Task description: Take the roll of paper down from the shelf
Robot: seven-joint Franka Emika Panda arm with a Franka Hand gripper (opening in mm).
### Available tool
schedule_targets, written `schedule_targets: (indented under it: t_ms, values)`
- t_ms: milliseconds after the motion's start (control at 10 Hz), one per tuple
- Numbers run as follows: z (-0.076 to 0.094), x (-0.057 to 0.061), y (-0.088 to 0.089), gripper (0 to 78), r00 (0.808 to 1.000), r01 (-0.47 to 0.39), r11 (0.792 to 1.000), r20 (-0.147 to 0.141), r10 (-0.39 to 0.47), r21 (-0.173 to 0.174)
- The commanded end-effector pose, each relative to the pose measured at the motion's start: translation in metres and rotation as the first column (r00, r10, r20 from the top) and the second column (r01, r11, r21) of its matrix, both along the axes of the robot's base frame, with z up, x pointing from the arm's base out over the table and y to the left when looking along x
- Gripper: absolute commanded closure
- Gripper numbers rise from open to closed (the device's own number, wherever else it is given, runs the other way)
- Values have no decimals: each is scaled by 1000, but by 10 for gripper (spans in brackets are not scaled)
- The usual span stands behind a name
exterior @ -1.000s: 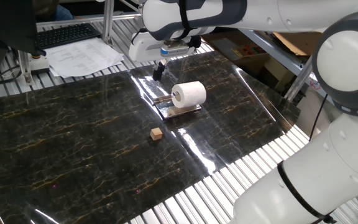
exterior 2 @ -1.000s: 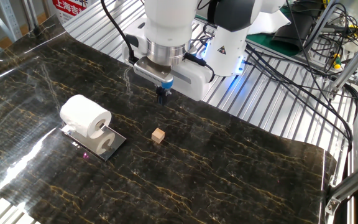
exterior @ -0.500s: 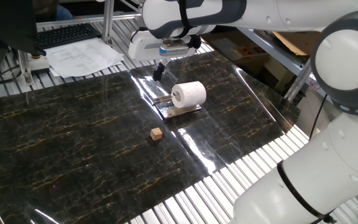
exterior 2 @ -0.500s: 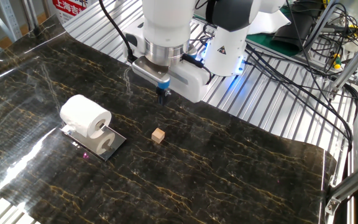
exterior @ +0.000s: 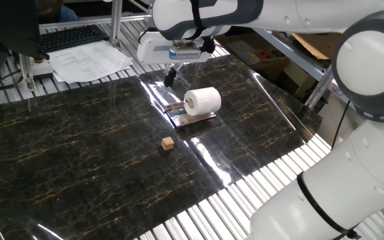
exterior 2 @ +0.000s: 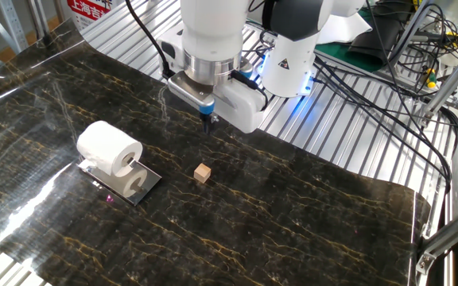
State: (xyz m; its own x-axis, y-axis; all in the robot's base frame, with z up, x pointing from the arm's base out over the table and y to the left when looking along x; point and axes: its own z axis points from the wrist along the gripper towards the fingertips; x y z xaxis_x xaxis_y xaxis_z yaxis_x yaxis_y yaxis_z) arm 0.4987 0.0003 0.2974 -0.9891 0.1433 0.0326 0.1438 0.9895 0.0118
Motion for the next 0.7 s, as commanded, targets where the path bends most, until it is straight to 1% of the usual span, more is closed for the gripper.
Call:
schedule_targets:
  t_ms: [100,300,600,700]
  values:
    - [1,4,-4,776,999,46,999,10,-45,-25]
    - [2,8,-10,776,997,80,996,15,-80,-27]
    - [1,17,-23,776,995,96,995,25,-95,-28]
    - [1,19,-28,776,993,115,993,26,-114,-29]
